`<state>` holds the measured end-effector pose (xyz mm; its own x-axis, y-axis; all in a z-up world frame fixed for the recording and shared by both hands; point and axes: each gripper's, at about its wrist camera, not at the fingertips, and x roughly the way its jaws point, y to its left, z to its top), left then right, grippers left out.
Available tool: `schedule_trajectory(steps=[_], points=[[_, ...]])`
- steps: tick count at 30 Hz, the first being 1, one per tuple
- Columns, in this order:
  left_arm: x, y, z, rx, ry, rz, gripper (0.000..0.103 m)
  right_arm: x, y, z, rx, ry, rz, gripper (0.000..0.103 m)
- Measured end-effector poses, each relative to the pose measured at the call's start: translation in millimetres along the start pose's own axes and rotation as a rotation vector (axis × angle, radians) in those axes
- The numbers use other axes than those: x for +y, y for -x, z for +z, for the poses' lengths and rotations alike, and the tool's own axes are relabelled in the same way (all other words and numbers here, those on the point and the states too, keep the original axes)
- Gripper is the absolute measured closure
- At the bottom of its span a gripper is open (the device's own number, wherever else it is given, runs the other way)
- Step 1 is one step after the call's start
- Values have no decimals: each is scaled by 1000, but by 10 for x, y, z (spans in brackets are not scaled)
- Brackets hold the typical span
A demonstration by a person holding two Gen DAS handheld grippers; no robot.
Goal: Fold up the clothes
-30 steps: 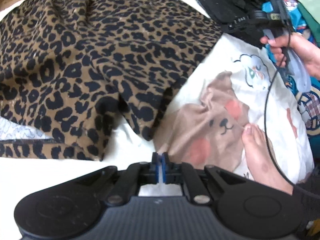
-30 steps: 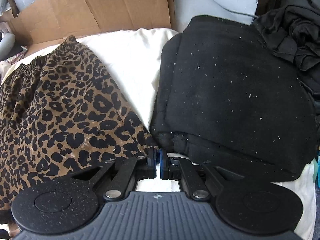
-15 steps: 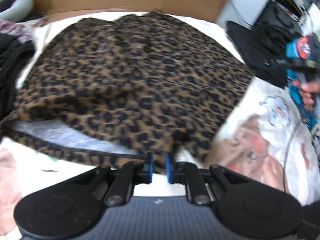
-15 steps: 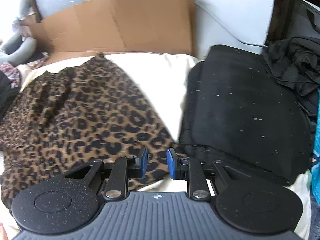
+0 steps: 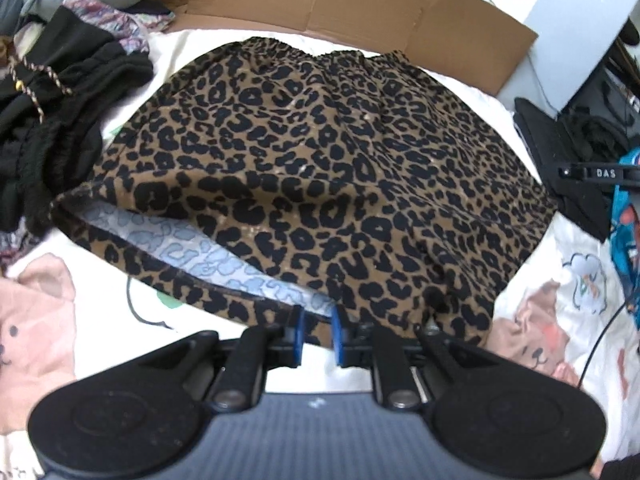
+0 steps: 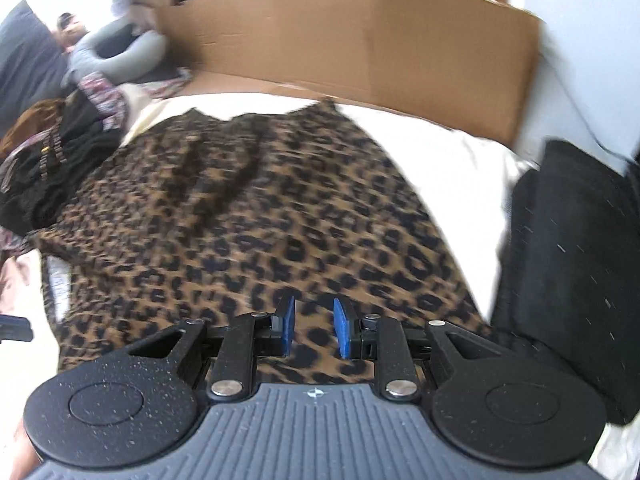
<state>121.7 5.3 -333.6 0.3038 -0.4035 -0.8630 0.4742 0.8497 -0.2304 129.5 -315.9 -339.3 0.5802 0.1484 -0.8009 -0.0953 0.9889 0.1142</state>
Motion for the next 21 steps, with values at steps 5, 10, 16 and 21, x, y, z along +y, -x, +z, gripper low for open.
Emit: schedule_trajectory(steps=[5,10,16,21], points=[[-24,-69,-14,-14,27,-22,82,358,-47,54,13,49,67,81],[-39,-149,-42,-24,93,-67,72,681,-117,20,59,94,118,81],[38,-308,-62,-20,182,-95,64,995,-142,-60,94,148,184,80],[126,-434,-69,-24,277,-179,66,1223,-152,-157,114,173,241,80]])
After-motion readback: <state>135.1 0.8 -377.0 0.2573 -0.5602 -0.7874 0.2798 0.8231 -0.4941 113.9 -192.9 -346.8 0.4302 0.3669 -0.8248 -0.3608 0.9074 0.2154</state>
